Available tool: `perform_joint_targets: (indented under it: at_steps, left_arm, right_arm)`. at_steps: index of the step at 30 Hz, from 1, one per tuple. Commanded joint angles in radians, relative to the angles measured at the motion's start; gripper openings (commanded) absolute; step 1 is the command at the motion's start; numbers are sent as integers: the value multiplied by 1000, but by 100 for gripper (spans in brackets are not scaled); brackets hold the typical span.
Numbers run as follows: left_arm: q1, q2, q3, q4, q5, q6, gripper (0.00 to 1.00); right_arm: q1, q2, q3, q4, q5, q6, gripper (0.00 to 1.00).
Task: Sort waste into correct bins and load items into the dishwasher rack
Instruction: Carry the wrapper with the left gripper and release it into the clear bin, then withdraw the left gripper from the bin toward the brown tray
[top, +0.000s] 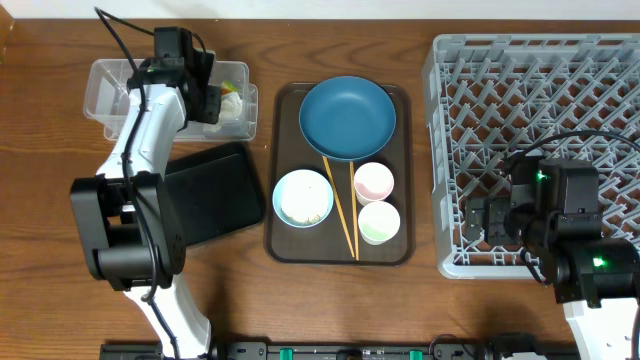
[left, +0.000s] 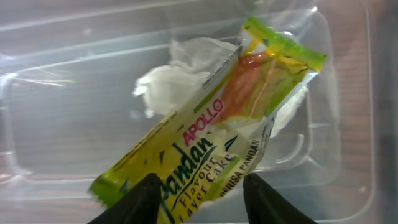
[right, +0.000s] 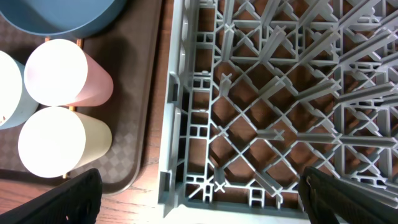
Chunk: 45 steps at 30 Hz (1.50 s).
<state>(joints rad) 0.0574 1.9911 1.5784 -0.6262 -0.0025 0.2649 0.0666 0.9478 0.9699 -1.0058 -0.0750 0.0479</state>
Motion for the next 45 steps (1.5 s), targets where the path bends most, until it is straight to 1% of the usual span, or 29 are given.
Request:
perform_joint_targets:
  at_steps: [1,3,12,15,18,20,22,25,26,27,30,39,45]
  left_arm:
    - [5,-60,-5,7,-62,-6,53]
    - [5,-68,-5,16,-62,-9,56]
    - [4,-73,-5,22,-58,-85,57]
    - [4,-88,-5,22,-52,-118,60]
    - [4,-119,-5,21,14,-121,62]
    - [4,-151,-5,18,67,-129,66]
    - [4,-183,-5,2,106,-182,72]
    - [4,-224,-5,-66,177,-259,79]
    - [4,-237,-5,-106,211,-286,84]
    - [4,-245,-5,-136,235,-296,85]
    - [4,-252,-5,-214,284,-297,86]
    - [-2,-252,-5,-362,285,-298,86]
    - [-59,-252,-5,-506,300,-298,86]
  right_arm:
    - [6,-7,24,0,0,-1,99]
    - [6,-7,24,-1,0,-1,99]
    - [6,-7,24,0,0,-1,99]
    - [6,-7,24,0,0,-1,99]
    - [6,-7,24,0,0,-1,99]
    - [6,-7,24,0,0,-1,99]
    - [6,-7,24,0,0,-1,99]
    - [6,-7,24,0,-1,-1,99]
    - [6,-7,24,0,-1,0,99]
    - [6,-7,24,0,-1,0,99]
    - [6,-7,24,0,-1,-1,99]
    - [6,-7,24,2,0,-1,99]
    - [6,-7,24,7,0,-1,99]
